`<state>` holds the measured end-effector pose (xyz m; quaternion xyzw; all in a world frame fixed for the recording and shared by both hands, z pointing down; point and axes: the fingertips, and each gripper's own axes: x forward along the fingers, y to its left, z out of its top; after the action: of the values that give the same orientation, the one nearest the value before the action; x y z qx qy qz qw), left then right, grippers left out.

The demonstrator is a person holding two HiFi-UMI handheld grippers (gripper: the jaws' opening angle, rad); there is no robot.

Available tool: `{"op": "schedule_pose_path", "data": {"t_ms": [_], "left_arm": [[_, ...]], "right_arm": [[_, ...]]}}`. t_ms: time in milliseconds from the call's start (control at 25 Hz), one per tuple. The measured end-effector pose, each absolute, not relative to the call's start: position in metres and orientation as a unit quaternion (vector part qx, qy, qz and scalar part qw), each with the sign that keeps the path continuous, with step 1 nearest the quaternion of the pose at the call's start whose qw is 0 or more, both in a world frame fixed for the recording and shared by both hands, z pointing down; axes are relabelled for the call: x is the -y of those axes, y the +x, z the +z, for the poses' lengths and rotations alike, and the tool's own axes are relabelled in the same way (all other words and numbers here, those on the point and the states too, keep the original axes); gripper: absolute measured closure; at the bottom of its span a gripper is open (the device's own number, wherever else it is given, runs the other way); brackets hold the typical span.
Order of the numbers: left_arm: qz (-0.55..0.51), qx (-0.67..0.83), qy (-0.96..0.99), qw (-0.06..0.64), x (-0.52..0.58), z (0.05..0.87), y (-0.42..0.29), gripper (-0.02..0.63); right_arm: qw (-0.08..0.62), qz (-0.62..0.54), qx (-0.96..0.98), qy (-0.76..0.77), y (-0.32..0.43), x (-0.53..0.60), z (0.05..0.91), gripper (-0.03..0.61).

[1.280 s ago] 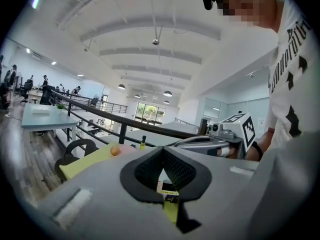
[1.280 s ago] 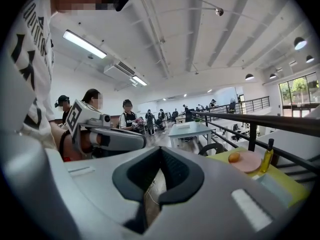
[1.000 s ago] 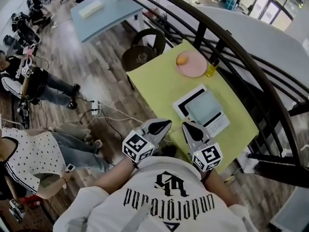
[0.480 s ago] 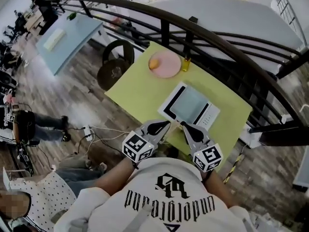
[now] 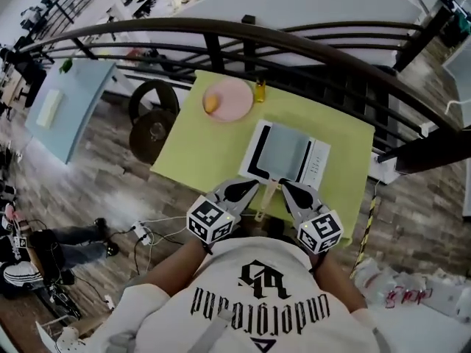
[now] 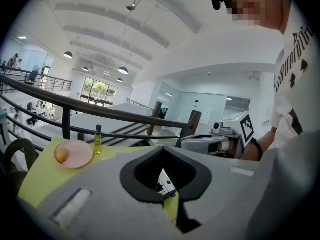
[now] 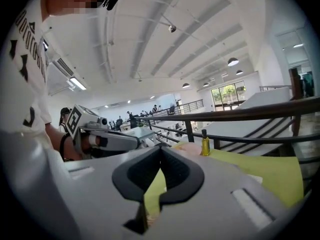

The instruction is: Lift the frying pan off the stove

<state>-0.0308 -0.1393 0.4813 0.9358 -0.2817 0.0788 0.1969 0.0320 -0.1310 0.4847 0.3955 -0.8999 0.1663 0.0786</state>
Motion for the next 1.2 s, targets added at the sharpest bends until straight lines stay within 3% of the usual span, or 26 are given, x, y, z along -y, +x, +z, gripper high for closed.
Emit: {"op": "schedule_pose_path", "data": {"t_ms": [320,560,1200], "left_arm": [[0.09,0.188,0.949,0.237,0.138,0.507,-0.039,0.606],[0.1,0.153,0.94,0.289,0.136,0.541,-0.04,0.589],[0.161,0.095,0.879,0.438,0.099,0.649,-0.006,0.369]], "right_arm": [[0.062,0.218,0.857,0.463,0.021,0.131,0.514,0.575],[0.056,0.264,0.831,0.486,0.023,0.125,0.545,0.537],[0.011,0.461,0.767,0.446,0.039,0.12,0.651,0.362]]}}
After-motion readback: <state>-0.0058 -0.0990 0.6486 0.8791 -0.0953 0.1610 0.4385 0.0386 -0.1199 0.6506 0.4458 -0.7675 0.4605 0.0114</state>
